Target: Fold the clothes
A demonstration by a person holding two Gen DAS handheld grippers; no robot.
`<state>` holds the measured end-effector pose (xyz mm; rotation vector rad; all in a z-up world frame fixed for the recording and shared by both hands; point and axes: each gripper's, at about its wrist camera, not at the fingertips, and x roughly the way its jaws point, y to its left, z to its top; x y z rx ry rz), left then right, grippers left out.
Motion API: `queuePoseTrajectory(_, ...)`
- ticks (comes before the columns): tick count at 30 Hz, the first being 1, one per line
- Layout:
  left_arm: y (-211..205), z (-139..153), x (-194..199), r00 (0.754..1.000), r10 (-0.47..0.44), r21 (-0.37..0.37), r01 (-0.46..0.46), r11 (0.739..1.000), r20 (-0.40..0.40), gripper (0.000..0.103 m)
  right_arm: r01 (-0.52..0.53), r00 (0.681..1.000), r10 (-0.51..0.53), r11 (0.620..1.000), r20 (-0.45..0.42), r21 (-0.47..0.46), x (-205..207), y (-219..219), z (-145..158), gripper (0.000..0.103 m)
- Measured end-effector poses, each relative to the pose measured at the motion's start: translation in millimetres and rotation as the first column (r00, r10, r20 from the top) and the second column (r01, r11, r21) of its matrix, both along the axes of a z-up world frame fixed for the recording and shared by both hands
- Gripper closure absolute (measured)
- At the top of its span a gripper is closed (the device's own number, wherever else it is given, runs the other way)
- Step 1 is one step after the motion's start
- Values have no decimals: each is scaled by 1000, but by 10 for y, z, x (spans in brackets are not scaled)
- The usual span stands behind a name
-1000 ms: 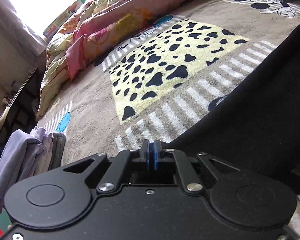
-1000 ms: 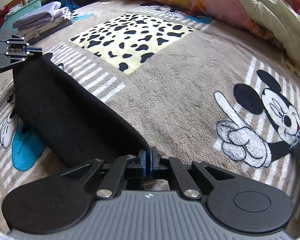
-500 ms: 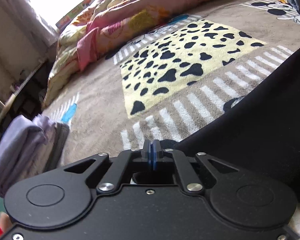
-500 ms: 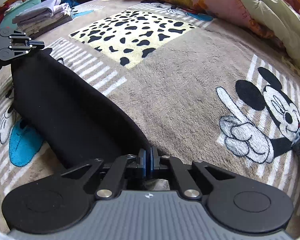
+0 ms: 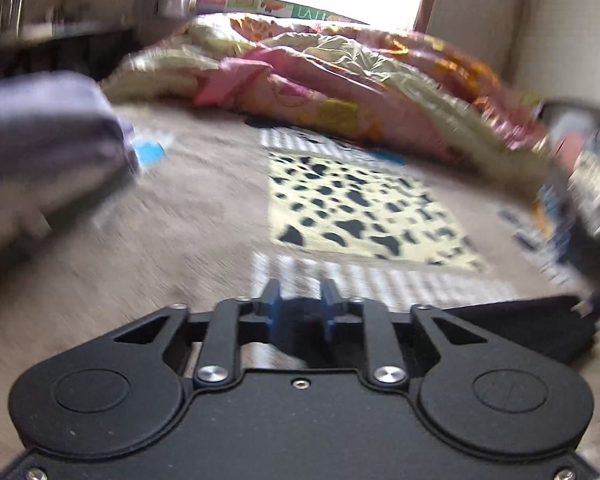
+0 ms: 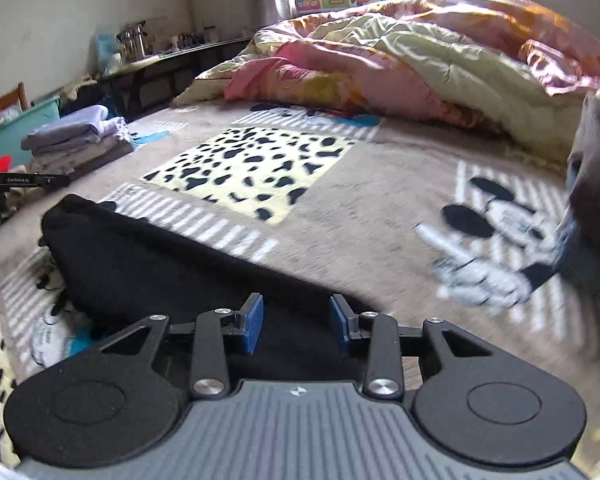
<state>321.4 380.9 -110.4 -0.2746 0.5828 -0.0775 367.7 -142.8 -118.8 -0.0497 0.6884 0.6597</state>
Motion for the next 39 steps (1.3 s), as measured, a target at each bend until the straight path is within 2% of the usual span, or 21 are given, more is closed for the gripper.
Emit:
queuePoseTrajectory(3, 4, -115, 23, 999, -38, -114, 33, 993, -37, 77, 26, 999, -24, 996, -33, 81, -39, 63, -165, 64)
queuePoseTrajectory(4, -25, -137, 32, 998, -51, -124, 46, 991, -41, 77, 42, 998, -37, 993, -43, 106, -48, 76, -230, 63)
queuePoseTrajectory(6, -128, -143, 36, 998, -56, -84, 54, 995, -29, 80, 67, 996, -59, 987, -62, 148, -80, 116, -354, 63)
queuePoseTrajectory(7, -179, -142, 43, 998, -55, -53, 54, 997, -14, 96, 82, 995, -74, 984, -61, 156, -103, 123, -408, 63)
queuePoseTrajectory(9, -249, -110, 10, 996, -63, 0, 63, 998, 62, 96, 112, 993, -106, 980, -45, 166, -156, 114, -496, 64)
queuePoseTrajectory(12, -243, 40, 2, 985, -49, -26, 54, 998, 166, 97, 170, 985, -169, 966, -21, 194, -226, 40, -547, 72)
queuePoseTrajectory(13, -229, 31, 26, 985, -38, -41, 46, 998, 167, 97, 186, 982, -186, 963, -22, 197, -230, 19, -553, 74)
queuePoseTrajectory(18, -236, -277, 231, 999, 29, -4, -28, 1000, 19, 97, 219, 976, -216, 950, -37, 222, -199, -49, -602, 78)
queuePoseTrajectory(21, -283, -355, 265, 999, 37, 57, -37, 998, 2, 96, 240, 970, -242, 947, -18, 213, -232, -69, -622, 81)
queuePoseTrajectory(28, -278, -392, 215, 1000, 17, 84, -15, 996, -19, 96, 240, 969, -247, 955, 16, 173, -271, -29, -629, 81)
queuePoseTrajectory(29, -262, -385, 199, 1000, 12, 85, -10, 996, -20, 95, 240, 969, -247, 955, 15, 175, -271, -32, -628, 81)
queuePoseTrajectory(30, -261, -358, 185, 1000, 22, 97, -21, 995, -13, 82, 240, 969, -246, 954, 13, 178, -271, -41, -627, 81)
queuePoseTrajectory(31, -278, -310, 152, 999, 40, 126, -40, 991, 6, 65, 241, 969, -246, 954, 10, 180, -278, -51, -624, 81)
queuePoseTrajectory(32, -303, -258, 115, 999, 42, 149, -46, 988, 32, 62, 240, 969, -246, 954, 7, 180, -281, -55, -622, 81)
queuePoseTrajectory(35, -381, -83, -13, 995, 21, 194, -39, 980, 95, 62, 232, 971, -238, 958, 15, 168, -285, -31, -614, 78)
queuePoseTrajectory(37, -416, 18, -104, 994, -11, 186, -10, 982, 112, 62, 228, 972, -235, 960, 22, 162, -292, -15, -610, 77)
queuePoseTrajectory(39, -398, 32, -156, 994, -13, 147, -3, 989, 112, 60, 225, 972, -232, 962, 32, 154, -305, 6, -598, 75)
